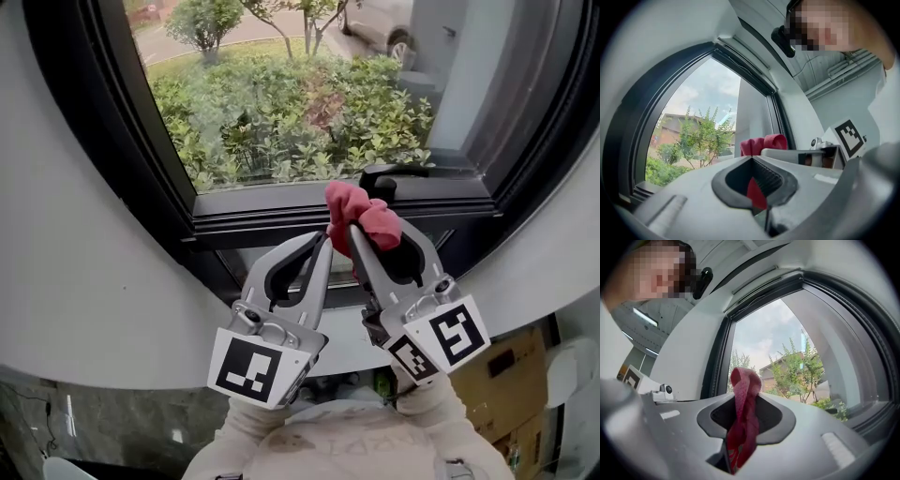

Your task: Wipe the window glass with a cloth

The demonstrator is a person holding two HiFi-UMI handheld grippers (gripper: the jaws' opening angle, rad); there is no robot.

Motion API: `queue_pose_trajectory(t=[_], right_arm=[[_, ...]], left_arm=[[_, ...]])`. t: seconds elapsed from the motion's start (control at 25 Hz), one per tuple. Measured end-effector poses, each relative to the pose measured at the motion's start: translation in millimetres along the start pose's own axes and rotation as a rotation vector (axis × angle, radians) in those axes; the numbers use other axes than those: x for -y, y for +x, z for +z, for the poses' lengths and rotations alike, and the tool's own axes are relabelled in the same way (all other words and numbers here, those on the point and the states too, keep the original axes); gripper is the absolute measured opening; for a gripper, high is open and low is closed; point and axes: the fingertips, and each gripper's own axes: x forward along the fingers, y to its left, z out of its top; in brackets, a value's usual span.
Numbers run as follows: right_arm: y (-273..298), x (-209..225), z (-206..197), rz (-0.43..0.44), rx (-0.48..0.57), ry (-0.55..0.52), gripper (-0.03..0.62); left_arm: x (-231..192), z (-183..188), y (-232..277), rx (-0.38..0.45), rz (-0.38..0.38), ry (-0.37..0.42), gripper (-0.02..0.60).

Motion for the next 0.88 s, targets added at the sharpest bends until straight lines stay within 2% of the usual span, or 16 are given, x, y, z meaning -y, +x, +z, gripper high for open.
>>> queue_pose_trajectory(t=[0.4, 0.68, 0.88], right_arm=[[80, 55, 76, -0.055, 0.118, -0.110, 0.124], [135, 61, 137, -0.089, 0.152, -0.235, 0.124], [158, 70, 149, -0.161, 0.143, -0.294, 0.124]], left_arm=[[-36, 1, 24, 0.007, 0.036, 0.030, 0.000], [-59, 12, 34, 0.015, 0.038, 0.009, 0.000], [-70, 15, 32, 0.015, 0.040, -0.007, 0.000]])
